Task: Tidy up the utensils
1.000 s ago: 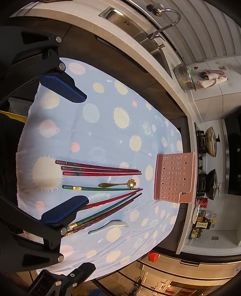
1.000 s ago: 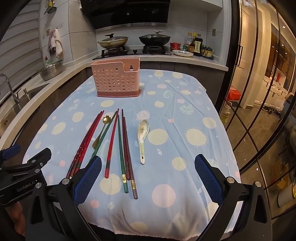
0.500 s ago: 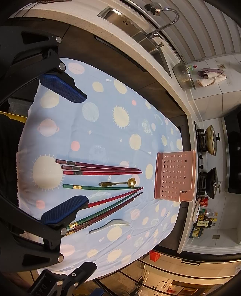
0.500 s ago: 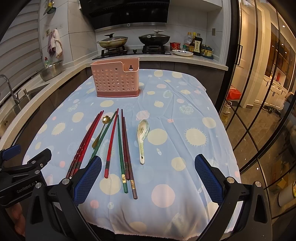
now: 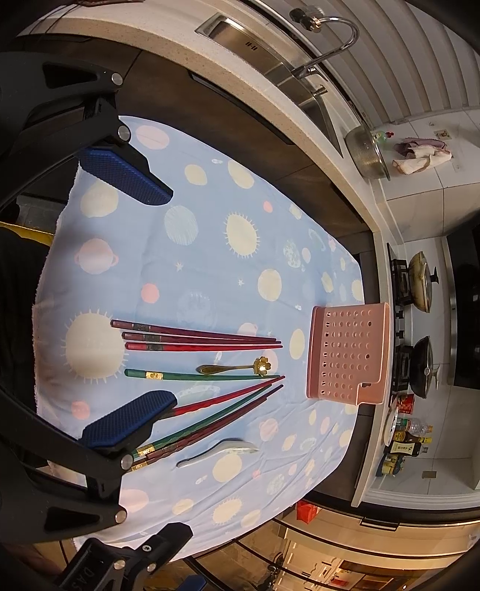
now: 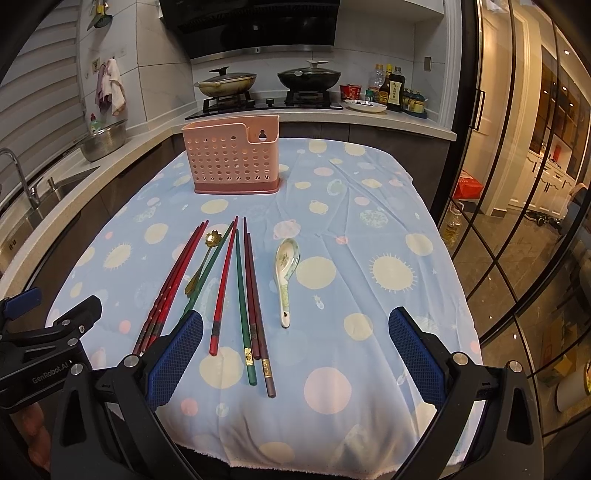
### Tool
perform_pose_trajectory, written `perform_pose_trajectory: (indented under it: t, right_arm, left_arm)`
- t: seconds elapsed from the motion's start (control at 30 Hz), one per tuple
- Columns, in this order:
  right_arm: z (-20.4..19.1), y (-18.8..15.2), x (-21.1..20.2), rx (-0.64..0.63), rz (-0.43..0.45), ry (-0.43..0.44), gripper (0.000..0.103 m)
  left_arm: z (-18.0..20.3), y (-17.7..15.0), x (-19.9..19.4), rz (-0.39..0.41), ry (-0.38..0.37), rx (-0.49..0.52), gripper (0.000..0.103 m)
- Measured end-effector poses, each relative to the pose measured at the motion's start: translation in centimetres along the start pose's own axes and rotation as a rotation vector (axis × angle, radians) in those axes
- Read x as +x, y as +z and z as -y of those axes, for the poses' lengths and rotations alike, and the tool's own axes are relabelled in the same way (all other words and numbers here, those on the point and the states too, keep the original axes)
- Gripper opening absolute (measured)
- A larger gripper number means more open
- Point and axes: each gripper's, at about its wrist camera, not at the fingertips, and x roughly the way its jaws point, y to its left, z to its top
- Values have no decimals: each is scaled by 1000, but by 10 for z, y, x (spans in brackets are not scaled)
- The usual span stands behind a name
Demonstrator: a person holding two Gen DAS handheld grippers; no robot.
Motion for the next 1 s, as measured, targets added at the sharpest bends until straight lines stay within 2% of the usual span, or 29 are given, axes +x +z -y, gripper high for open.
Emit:
perform_pose_trajectory:
  t: [1.0]
  right_arm:
    - [-1, 0, 0, -1, -1, 3, 97]
  left_arm:
    - [-1, 0, 0, 0, 3, 1, 96]
